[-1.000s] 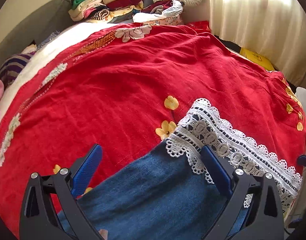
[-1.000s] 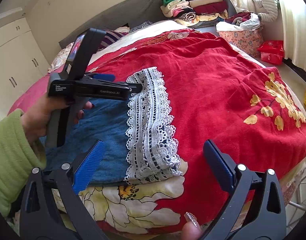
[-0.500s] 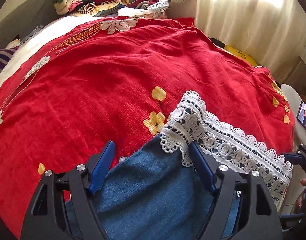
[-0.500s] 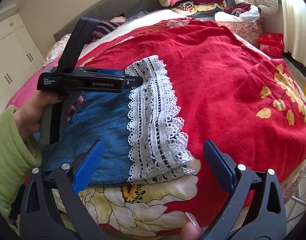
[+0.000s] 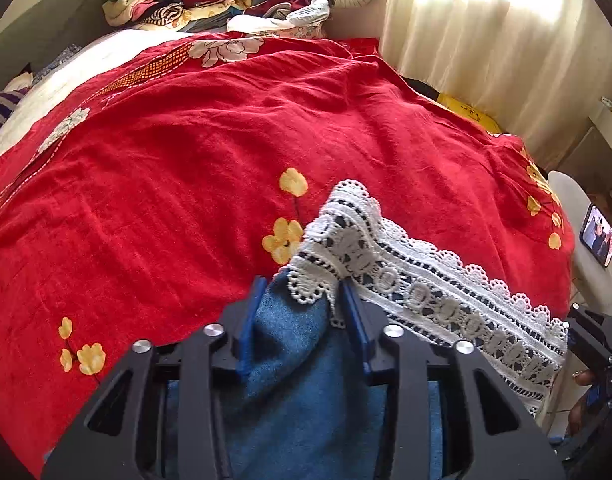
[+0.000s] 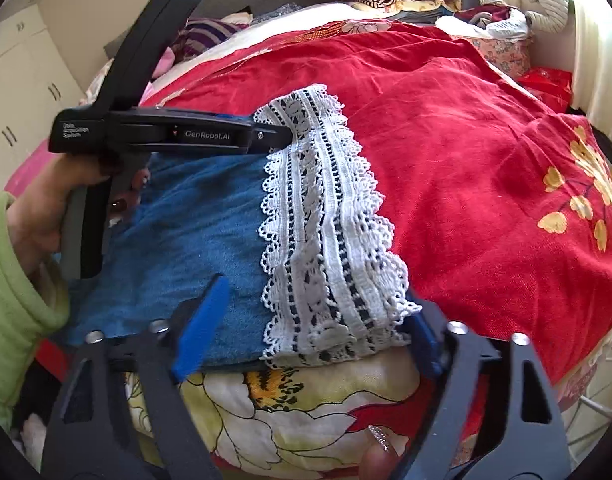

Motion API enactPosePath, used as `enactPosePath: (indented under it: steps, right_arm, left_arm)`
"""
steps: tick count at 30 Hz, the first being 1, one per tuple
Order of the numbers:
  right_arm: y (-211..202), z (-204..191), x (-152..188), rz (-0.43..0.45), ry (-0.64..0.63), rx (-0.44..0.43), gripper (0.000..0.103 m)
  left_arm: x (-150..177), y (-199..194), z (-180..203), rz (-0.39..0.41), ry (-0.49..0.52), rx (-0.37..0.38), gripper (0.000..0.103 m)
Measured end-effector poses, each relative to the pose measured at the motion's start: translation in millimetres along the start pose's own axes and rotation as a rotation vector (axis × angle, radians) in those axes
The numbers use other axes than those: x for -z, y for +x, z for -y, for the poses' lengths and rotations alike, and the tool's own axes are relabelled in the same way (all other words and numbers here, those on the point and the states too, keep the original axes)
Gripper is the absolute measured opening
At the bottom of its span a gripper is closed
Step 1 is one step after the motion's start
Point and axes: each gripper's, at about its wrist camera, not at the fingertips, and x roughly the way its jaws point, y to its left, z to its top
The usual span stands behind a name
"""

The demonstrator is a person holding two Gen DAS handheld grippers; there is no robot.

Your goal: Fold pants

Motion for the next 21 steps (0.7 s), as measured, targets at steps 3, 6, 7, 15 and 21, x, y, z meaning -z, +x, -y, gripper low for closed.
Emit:
enactPosePath:
  steps: [3, 6, 7, 15, 21]
  right_arm:
    - [-1, 0, 0, 0.003, -0.012, -0.022, 0.032]
    - [-5, -4, 1, 0.002, -0.031, -0.088, 0.021]
    - [-8, -7, 1, 0.01, -0.042, -0.094, 0.021]
    - [-40, -39, -6, 0.098, -0.135, -0.15, 0.02]
    - [-58, -83, -9, 0.146, -0.261, -0.188, 0.02]
  left_arm:
    - [2, -3, 2, 0.01, -0.011, -0.009, 0.022]
    - [5, -10, -3, 0.037, -0.042, 0.018, 0.015]
    - [6, -15, -5, 0.054, -0.052, 0.036, 0.014]
    - [19, -62, -28, 0.194, -0.121, 0.133, 0.013]
    - [40, -93, -56, 0.269, -0.178, 0.163, 0.013]
